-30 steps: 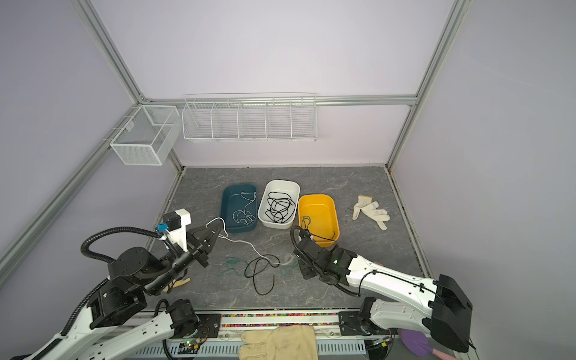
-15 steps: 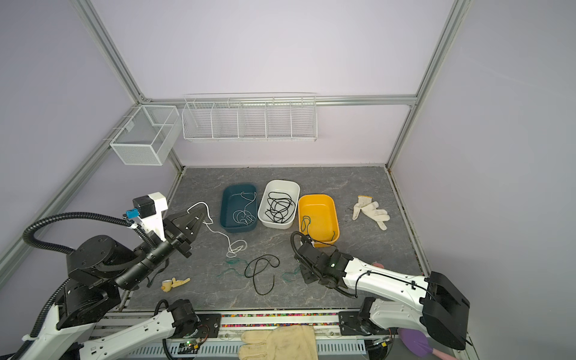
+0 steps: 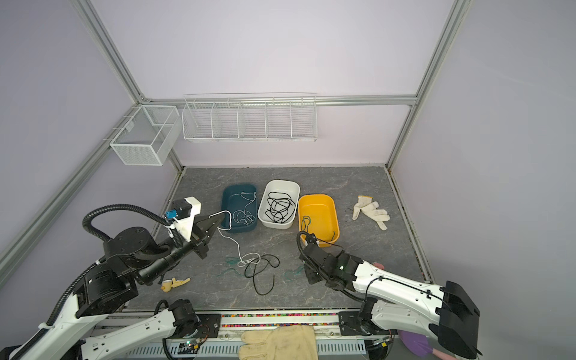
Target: Untangle the cables
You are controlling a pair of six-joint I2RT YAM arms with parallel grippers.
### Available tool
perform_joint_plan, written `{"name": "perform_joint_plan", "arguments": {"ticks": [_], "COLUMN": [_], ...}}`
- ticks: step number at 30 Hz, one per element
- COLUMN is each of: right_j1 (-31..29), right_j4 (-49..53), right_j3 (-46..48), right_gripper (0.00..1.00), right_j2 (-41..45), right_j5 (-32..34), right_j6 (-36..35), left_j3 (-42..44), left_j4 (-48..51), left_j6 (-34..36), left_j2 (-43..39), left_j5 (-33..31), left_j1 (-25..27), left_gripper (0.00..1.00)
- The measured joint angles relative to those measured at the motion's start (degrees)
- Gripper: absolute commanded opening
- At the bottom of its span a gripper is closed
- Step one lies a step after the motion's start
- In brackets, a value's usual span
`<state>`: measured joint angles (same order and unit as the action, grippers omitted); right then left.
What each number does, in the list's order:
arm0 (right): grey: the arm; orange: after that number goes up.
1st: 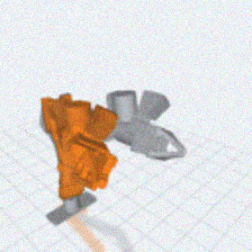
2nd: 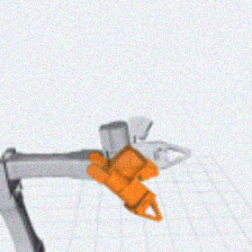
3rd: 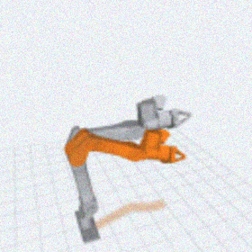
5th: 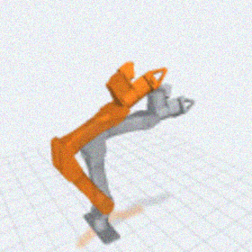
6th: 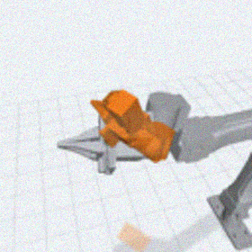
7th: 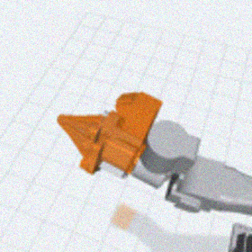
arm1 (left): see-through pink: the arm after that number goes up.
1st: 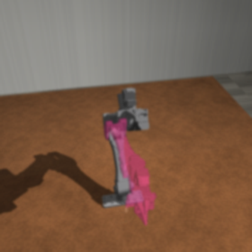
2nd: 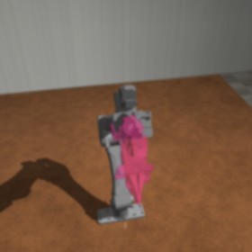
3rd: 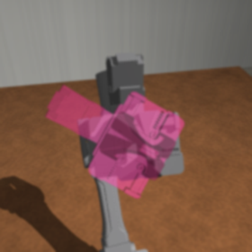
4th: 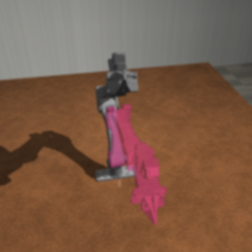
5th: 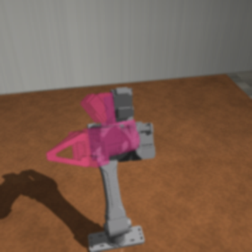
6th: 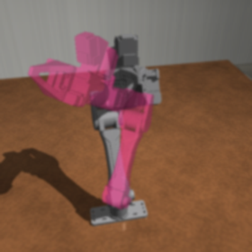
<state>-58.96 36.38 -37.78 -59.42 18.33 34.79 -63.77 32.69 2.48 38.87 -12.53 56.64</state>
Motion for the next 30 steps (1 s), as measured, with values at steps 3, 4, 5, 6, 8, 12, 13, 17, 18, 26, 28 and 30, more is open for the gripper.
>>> {"name": "perform_joint_plan", "arguments": {"ticks": [3, 4, 5, 6, 8, 12, 13, 17, 18, 26, 28, 30], "right_j1": [0.1, 0.3, 0.4, 0.6, 0.9, 2.4, 2.9, 6.0, 7.0, 16.8, 19.9, 23.1], "right_j4": [2.9, 4.0, 5.0, 6.1, 7.7, 11.7, 12.3, 15.3, 15.7, 16.7, 16.7, 16.6], "right_j3": [-0.8, -1.3, -1.8, -2.6, -4.0, -8.5, -9.4, -14.3, -15.6, -22.7, -23.6, -24.4], "right_gripper": [0.07, 0.07, 0.07, 0.07, 0.07, 0.06, 0.07, 0.07, 0.07, 0.07, 0.07, 0.07], "right_j2": [2.5, 3.4, 4.2, 5.0, 6.6, 9.0, 9.4, 9.6, 9.4, 3.5, 1.4, -1.0], "right_j5": [1.1, 1.4, 1.7, 2.1, 2.8, 4.5, 4.9, 5.9, 6.1, 5.2, 3.6, 1.5], "right_j6": [0.4, 0.4, 0.4, 0.5, 0.4, 0.2, -0.1, -1.8, -2.3, -7.1, -8.2, -9.2], "left_j3": [3.4, 4.8, 6.0, 7.1, 9.1, 13.5, 14.6, 19.1, 20.2, 28.0, 30.2, 32.5], "left_j4": [-0.2, -0.3, -0.3, -0.4, -0.8, -1.9, -2.3, -3.5, -3.7, -7.5, -8.7, -10.1], "left_j6": [2.0, 2.8, 3.7, 4.4, 5.8, 7.9, 8.4, 10.4, 10.9, 14.8, 15.6, 16.2], "left_j2": [-0.9, -1.3, -1.7, -2.0, -2.5, -3.7, -3.9, -5.2, -5.3, -6.0, -6.5, -7.3], "left_j5": [0.9, 1.3, 1.7, 2.1, 2.6, 3.6, 3.7, 4.0, 4.0, 3.9, 3.7, 3.5], "left_j1": [0.0, 0.0, 0.0, 0.0, 0.0, 0.0, 0.0, 0.0, 0.0, 0.0, 0.0, 0.0], "left_gripper": [0.0, 0.0, 0.0, 0.0, 0.0, 0.0, 0.0, 0.0, 0.0, 0.0, 0.0, 0.0]}}
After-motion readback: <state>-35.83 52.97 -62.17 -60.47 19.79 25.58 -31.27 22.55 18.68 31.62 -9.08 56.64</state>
